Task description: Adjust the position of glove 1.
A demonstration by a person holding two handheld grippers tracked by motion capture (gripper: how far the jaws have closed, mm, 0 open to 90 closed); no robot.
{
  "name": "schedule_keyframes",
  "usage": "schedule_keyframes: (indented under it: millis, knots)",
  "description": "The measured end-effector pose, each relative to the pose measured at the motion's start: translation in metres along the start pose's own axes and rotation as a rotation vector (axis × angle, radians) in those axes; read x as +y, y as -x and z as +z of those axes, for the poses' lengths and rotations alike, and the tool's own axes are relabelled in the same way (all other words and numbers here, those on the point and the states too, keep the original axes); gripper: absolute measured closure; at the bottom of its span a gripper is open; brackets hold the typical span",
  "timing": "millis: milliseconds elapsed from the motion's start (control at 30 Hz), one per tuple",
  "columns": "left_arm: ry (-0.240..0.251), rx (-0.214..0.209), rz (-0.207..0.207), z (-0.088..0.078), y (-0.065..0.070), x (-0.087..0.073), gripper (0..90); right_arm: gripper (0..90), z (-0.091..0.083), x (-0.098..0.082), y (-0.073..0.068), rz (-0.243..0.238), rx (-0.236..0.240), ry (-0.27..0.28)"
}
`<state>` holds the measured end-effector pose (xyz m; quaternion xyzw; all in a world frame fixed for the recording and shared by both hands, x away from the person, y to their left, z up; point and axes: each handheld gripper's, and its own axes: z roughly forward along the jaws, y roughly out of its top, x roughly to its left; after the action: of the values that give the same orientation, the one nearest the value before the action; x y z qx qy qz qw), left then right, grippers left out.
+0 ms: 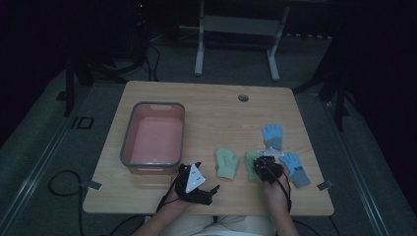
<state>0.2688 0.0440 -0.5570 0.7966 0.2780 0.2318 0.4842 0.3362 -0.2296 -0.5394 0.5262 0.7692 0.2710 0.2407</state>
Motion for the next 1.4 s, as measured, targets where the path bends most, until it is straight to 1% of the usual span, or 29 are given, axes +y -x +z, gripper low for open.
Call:
schedule_keyframes:
  millis: [67,133,167,233,267,300,333,367,400,433,467,533,567,600,633,733,767,800,900,1033,1067,1133,1167,1233,1267,1300,1367,1400]
  knots:
    - [0.0,0.0,0.001,0.0,0.0,0.0,1.6,85.2,0.0,-0.001,0.002,0.014,0.009,0.007]
    - [-0.002,-0.001,0.0,0.0,0.0,0.0,1.6,83.2,0.0,-0.001,0.003,0.012,0.015,0.007]
    - [-0.001,-0.001,-0.002,0.0,0.0,0.0,1.6,80.4,-0.002,0.0,0.004,0.009,0.019,0.004]
    - [-0.002,-0.001,-0.002,0.0,0.0,0.0,1.6,74.5,-0.006,0.003,0.005,-0.014,0.027,0.008]
    - [-0.001,-0.002,0.0,0.0,0.0,0.0,1.6,72.6,-0.009,0.004,0.008,-0.023,0.049,0.015]
    - [0.0,-0.002,0.0,0.0,0.0,0.0,1.6,70.8,-0.011,0.005,0.011,-0.035,0.082,0.023]
    - [0.0,-0.002,0.0,0.0,0.0,0.0,1.6,70.8,-0.011,0.005,0.011,-0.035,0.082,0.023]
    - [-0.001,-0.002,-0.001,0.0,0.0,0.0,1.6,69.4,-0.014,0.005,0.014,-0.057,0.094,0.032]
    - [-0.001,-0.002,-0.002,0.0,0.0,0.0,1.6,65.6,-0.019,0.006,0.022,-0.109,0.146,0.063]
    - [-0.003,0.002,-0.007,0.0,0.0,0.0,1.6,63.8,-0.023,0.006,0.032,-0.126,0.203,0.088]
    - [-0.003,0.002,-0.007,0.0,0.0,0.0,1.6,63.8,-0.023,0.006,0.032,-0.126,0.203,0.088]
    - [-0.006,0.003,-0.009,0.0,0.0,0.0,1.6,63.6,-0.027,0.006,0.043,-0.143,0.264,0.102]
    - [-0.004,0.002,-0.012,0.0,-0.001,0.0,1.6,63.4,-0.028,0.007,0.051,-0.188,0.292,0.113]
    - [-0.004,0.002,-0.012,0.0,-0.001,0.0,1.6,63.4,-0.028,0.007,0.051,-0.188,0.292,0.113]
    - [-0.003,0.003,-0.015,0.0,-0.001,0.0,1.6,63.3,-0.028,0.008,0.058,-0.233,0.351,0.124]
    - [-0.004,0.004,-0.014,0.0,-0.001,0.0,1.6,63.3,-0.026,0.008,0.06,-0.243,0.356,0.116]
    - [-0.003,0.004,-0.015,0.0,-0.001,0.0,1.6,63.5,-0.023,0.01,0.065,-0.268,0.362,0.101]
    - [-0.003,0.004,-0.015,0.0,-0.001,0.0,1.6,63.7,-0.019,0.012,0.071,-0.255,0.386,0.095]
    - [-0.002,0.003,-0.017,0.0,-0.001,0.0,1.6,63.3,-0.013,0.013,0.071,-0.243,0.404,0.088]
    - [-0.002,0.003,-0.017,0.0,-0.001,0.0,1.6,59.3,-0.004,0.008,0.066,-0.232,0.403,0.074]
    - [-0.001,0.002,-0.015,0.0,-0.001,0.0,1.6,59.0,-0.001,0.005,0.065,-0.223,0.396,0.061]
    - [-0.002,0.002,-0.009,0.0,0.0,0.0,1.6,58.2,0.001,0.001,0.065,-0.203,0.414,0.056]
    - [-0.001,0.002,-0.008,0.0,0.0,0.0,1.6,59.0,0.002,-0.001,0.065,-0.208,0.411,0.049]
    - [-0.002,0.001,-0.011,0.0,0.0,0.0,1.6,60.6,0.005,-0.006,0.063,-0.227,0.385,0.026]
    - [-0.004,0.002,-0.012,0.0,-0.001,0.0,1.6,62.6,0.005,-0.008,0.063,-0.216,0.382,0.018]
    - [-0.005,0.002,-0.011,0.0,0.0,0.0,1.6,65.9,0.005,-0.009,0.062,-0.209,0.374,0.016]
    - [-0.007,0.003,-0.008,0.0,0.0,0.0,1.6,78.6,0.003,-0.01,0.058,-0.229,0.359,0.015]
    - [-0.008,0.003,-0.007,0.0,0.0,0.0,1.6,81.2,0.002,-0.01,0.056,-0.229,0.357,0.002]
